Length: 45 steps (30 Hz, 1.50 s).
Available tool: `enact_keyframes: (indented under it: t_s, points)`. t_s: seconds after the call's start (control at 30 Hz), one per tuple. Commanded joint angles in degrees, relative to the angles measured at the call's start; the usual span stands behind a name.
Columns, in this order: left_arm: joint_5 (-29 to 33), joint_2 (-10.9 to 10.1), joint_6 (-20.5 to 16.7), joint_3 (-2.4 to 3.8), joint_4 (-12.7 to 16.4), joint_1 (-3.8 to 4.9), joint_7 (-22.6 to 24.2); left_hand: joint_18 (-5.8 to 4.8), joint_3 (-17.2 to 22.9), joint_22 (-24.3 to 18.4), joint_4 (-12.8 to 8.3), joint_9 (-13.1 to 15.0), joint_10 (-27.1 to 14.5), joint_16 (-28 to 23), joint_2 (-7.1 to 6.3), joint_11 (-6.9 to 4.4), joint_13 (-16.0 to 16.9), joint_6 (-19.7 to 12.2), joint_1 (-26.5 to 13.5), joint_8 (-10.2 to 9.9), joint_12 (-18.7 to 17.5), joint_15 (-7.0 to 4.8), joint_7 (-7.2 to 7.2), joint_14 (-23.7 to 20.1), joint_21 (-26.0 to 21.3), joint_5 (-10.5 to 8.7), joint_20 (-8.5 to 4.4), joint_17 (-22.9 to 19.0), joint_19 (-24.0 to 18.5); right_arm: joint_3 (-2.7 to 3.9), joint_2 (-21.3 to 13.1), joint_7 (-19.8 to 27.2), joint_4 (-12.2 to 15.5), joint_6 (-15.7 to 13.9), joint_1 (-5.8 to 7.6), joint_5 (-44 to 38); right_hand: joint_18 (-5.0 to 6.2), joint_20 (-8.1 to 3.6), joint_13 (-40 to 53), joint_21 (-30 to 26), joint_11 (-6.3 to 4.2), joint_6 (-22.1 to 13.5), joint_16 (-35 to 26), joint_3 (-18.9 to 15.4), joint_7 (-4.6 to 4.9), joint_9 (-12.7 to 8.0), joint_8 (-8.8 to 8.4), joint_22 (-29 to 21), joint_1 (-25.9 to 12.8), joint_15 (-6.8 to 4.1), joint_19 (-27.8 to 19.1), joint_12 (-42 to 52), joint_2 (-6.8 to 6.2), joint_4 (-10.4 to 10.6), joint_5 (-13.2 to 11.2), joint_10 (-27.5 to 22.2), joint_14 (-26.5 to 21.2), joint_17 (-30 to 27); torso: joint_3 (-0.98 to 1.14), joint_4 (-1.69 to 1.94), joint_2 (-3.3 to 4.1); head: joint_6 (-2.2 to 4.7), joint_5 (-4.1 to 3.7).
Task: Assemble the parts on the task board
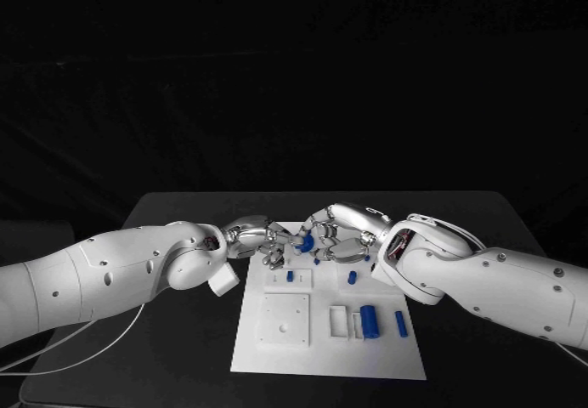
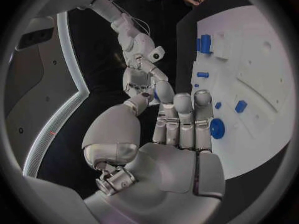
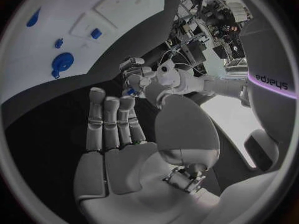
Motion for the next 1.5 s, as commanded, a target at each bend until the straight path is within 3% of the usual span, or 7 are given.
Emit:
enact_keyframes:
  t_s: [0.03, 0.9, 1.17, 1.33, 1.5]
  points:
    - [1.48, -0.07, -2.22, 0.1, -0.12, 0.1, 1.04, -0.85, 2.37, 0.92, -2.54, 0.05, -0.28, 0.13, 1.31, -0.08, 0.09, -0.37, 2.12, 0.28, 0.19, -0.68, -0.18, 0.01, -0.04, 0.18, -7.22, 0.07, -0.23, -0.11, -0.1, 0.38, 0.34, 1.36, -0.13, -0.61, 0.88, -0.07, 0.05, 0.32, -0.2, 0.63, 0.25, 0.39, 0.14, 0.14, 0.27, 1.04, -0.36, -0.23, -0.07, 0.34, 0.27, 0.09, 0.24, 0.29, 0.06, 0.07, -0.02, 0.01, 0.0, -0.15, 0.02]
    - [1.48, -0.31, -3.89, 0.09, -0.29, 0.1, -0.03, -0.78, 2.34, 0.92, -2.39, 0.27, -0.14, 0.29, 1.4, -0.19, 0.17, -0.24, 2.48, 0.49, 0.33, -0.79, -0.29, 0.16, 0.07, 0.21, -7.31, 0.16, -0.04, -0.18, -0.44, 0.44, 1.34, 1.25, -0.31, -0.45, 0.88, -0.08, 0.08, 0.4, -0.28, 0.82, 0.3, 0.53, 0.05, 0.15, 0.36, 1.06, -0.52, -0.31, -0.09, 0.36, 0.25, 0.07, 0.56, 0.33, 0.05, 0.11, -0.06, 0.04, -0.01, -0.28, -0.02]
    - [-0.79, -0.49, -4.45, 0.08, -0.02, 0.1, -1.07, -0.75, 2.33, 0.92, -2.46, 0.54, -0.08, 0.35, 1.35, -0.31, 0.2, 0.11, 2.83, 0.82, 0.39, -0.88, -0.42, 0.22, 0.14, 0.23, -7.37, 0.2, 0.04, -0.18, -0.74, 0.28, -0.41, 0.03, -0.31, -0.42, 0.88, -0.09, 0.08, 0.42, -0.28, 0.71, 0.29, 0.55, 0.06, 0.1, 0.28, 1.06, -0.6, -0.33, -0.13, 0.34, 0.08, 0.05, 0.69, 0.31, 0.01, 0.11, -0.04, 0.02, 0.0, -0.25, 0.04]
    - [-5.16, -0.84, -7.52, 0.08, 0.6, 0.1, -2.87, -0.7, 2.26, 0.91, -2.6, 1.52, 0.22, 0.51, 1.35, -0.65, 0.23, 0.72, 3.35, 1.65, 0.53, -1.21, -0.75, 0.58, 0.27, 0.39, -7.49, 0.26, 0.33, -0.12, -1.85, 0.49, -2.29, -1.38, -0.31, 1.02, 0.88, -0.11, 0.06, 0.43, -0.24, 0.48, 0.26, 0.61, 0.12, 0.03, 0.14, 1.04, -0.66, -0.32, -0.17, 0.28, -0.15, 0.05, 0.9, 0.27, -0.02, 0.09, -0.02, 0.02, 0.0, -0.27, 0.07]
    - [-11.92, -1.47, -13.26, 0.09, 1.8, 0.11, -6.51, -0.68, 2.52, 0.86, -2.71, 2.8, 0.66, 0.52, 0.8, -0.97, 0.16, 1.05, 3.65, 2.47, 0.57, -1.56, -1.1, 1.12, 0.39, 2.48, -7.67, 0.23, 0.8, 1.01, -3.08, 0.83, -5.51, -2.67, -0.28, 4.6, 0.88, -0.11, 0.04, 0.44, -0.2, 0.35, 0.24, 0.7, 0.16, -0.02, 0.06, 1.01, -0.72, -0.29, -0.16, 0.24, -0.37, 0.09, 1.32, 0.28, -0.01, 0.07, -0.03, -0.01, -0.03, -0.3, 0.14]
